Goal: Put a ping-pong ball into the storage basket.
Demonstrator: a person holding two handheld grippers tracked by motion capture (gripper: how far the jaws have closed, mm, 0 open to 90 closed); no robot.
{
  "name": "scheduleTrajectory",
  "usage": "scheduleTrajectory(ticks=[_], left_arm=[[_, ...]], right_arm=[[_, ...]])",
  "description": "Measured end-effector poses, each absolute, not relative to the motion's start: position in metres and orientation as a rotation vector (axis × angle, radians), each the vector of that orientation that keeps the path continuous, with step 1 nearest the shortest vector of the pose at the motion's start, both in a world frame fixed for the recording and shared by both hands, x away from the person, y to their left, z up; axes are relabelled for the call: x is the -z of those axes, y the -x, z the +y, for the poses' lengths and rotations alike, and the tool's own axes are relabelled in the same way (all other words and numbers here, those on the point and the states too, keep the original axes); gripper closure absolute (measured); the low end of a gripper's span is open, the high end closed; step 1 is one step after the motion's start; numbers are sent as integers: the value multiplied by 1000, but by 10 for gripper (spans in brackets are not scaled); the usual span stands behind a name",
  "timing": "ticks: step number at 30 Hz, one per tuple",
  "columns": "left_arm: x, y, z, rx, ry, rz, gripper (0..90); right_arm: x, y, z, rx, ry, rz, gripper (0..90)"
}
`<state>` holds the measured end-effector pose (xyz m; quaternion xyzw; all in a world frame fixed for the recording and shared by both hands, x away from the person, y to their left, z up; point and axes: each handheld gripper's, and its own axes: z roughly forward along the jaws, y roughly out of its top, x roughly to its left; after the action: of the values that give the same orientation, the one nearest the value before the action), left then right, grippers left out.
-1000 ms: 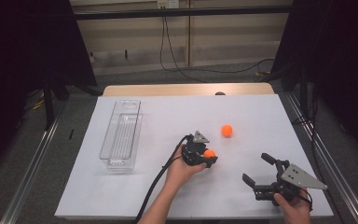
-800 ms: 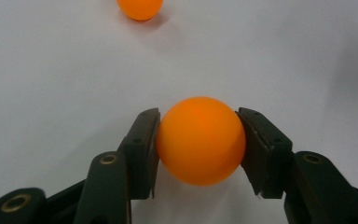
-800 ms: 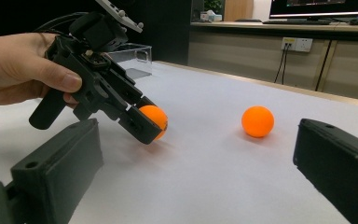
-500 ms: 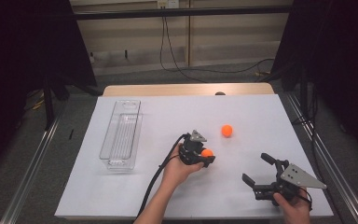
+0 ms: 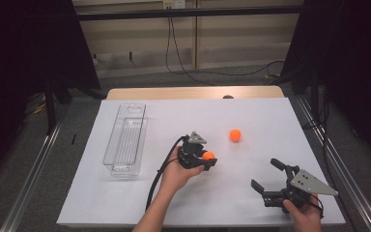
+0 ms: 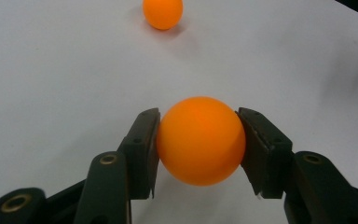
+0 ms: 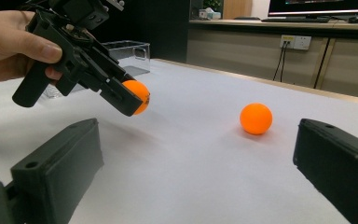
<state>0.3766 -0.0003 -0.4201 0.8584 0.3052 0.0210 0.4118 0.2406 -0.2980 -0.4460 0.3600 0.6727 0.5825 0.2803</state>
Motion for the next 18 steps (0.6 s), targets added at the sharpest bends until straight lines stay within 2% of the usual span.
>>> scheduleTrajectory(ticks=[18], left_arm=[[415,-382,13,-17,-2134,827,508]], right_arm=[[446,-241,-298,-1562,-959,1804,8]])
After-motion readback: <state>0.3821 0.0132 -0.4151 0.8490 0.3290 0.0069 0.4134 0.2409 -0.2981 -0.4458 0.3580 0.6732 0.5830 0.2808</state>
